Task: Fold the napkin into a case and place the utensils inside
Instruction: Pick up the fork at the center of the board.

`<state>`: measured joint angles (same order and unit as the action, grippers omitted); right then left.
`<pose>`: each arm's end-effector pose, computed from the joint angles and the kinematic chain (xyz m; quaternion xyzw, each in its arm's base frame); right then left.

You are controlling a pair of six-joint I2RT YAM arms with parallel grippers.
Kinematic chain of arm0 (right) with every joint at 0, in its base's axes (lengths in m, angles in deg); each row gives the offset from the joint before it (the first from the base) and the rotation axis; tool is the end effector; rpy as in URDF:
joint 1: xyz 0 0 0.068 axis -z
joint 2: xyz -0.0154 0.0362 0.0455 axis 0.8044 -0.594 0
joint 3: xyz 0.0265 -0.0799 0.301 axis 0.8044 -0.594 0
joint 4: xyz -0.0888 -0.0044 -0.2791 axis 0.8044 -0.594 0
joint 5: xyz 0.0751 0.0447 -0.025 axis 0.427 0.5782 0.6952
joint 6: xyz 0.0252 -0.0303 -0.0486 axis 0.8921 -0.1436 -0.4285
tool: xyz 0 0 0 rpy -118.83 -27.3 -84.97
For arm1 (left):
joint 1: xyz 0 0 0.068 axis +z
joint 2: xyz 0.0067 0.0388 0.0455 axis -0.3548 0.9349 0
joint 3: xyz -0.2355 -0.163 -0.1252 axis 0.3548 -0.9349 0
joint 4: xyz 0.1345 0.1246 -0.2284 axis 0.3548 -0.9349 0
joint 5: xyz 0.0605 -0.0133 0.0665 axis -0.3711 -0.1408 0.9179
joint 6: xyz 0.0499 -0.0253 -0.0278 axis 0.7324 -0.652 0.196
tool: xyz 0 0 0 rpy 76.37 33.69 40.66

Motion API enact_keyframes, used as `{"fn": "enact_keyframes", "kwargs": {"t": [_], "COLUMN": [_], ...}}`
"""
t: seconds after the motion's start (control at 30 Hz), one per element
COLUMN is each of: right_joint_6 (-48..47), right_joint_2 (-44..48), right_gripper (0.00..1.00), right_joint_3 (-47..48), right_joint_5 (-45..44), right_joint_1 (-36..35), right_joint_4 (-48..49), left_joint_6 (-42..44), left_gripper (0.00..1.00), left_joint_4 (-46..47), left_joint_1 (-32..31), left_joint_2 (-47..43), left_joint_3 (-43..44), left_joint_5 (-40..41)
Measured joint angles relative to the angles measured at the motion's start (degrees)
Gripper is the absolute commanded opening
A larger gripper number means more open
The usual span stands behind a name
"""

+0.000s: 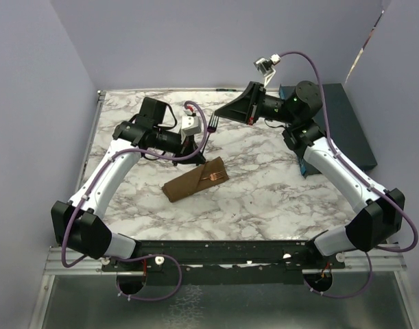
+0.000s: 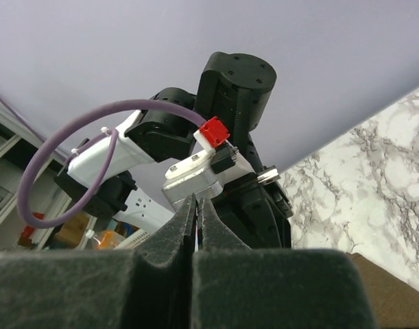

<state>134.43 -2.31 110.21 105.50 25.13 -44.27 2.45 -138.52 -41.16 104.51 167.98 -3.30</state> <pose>0.3030 0.2068 0.4798 -0.2303 0.5947 0.6716 0.3772 0.2736 -0.1472 0.3894 0.5393 0.6188 -0.4517 0.3496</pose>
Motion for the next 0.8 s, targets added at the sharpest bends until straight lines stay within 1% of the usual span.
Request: {"fn": "enact_keyframes", "kwargs": {"t": [0.1,0.17,0.27,0.3,0.37,0.4,0.43,0.5,0.6,0.67,0.73,0.8], "right_joint_6": [-1.42,-3.32,-7.37,-8.7,-11.34,-12.28,-13.14,-13.68,-13.11,-12.02,-10.29,-8.41], "right_joint_2": [0.0,0.0,0.0,0.0,0.02,0.02,0.02,0.35,0.66,0.2,-0.57,-0.92], "right_gripper": [0.42,0.65,0.8,0.82,0.83,0.82,0.8,0.78,0.77,0.77,0.76,0.75], "right_joint_3": [0.04,0.61,2.89,4.11,6.91,8.41,9.81,11.45,11.61,11.5,10.95,9.66], "right_joint_5": [-0.15,-0.57,-3.37,-4.92,-9.16,-11.34,-14.1,-18.53,-23.02,-24.72,-25.51,-25.53], "right_joint_1": [0.11,0.11,0.02,-0.04,-0.07,-0.07,-0.07,-0.07,-0.07,-0.04,-0.04,-0.04], "right_joint_4": [-1.49,-4.68,-12.04,-15.23,-21.4,-24.46,-27.23,-31.34,-35.01,-36.81,-37.11,-36.3], "left_joint_6": [-0.52,-0.68,1.14,2.14,5.62,7.02,9.77,13.46,19.32,24.13,30.49,36.33], "left_gripper": [0.0,0.0,0.0,0.0,0.0,0.0,0.0,0.0,0.0,0.0,0.0,0.0], "left_joint_4": [0.46,0.81,1.31,1.46,2.84,3.63,5.07,8.07,16.26,23.82,32.85,40.5], "left_joint_1": [-0.2,-0.2,-0.2,-0.2,-0.2,-0.2,-0.2,-0.2,-0.22,-0.48,-0.87,-1.36], "left_joint_2": [0.11,0.13,0.13,0.13,-0.09,-0.37,-0.87,-1.9,-4.42,-6.62,-9.14,-10.82], "left_joint_3": [0.0,0.0,0.17,0.35,0.81,0.81,0.81,0.74,-0.92,-4.13,-9.31,-13.97], "left_joint_5": [0.92,3.3,10.62,13.11,20.15,22.86,27.58,34.27,45.38,52.68,59.49,63.71]}}
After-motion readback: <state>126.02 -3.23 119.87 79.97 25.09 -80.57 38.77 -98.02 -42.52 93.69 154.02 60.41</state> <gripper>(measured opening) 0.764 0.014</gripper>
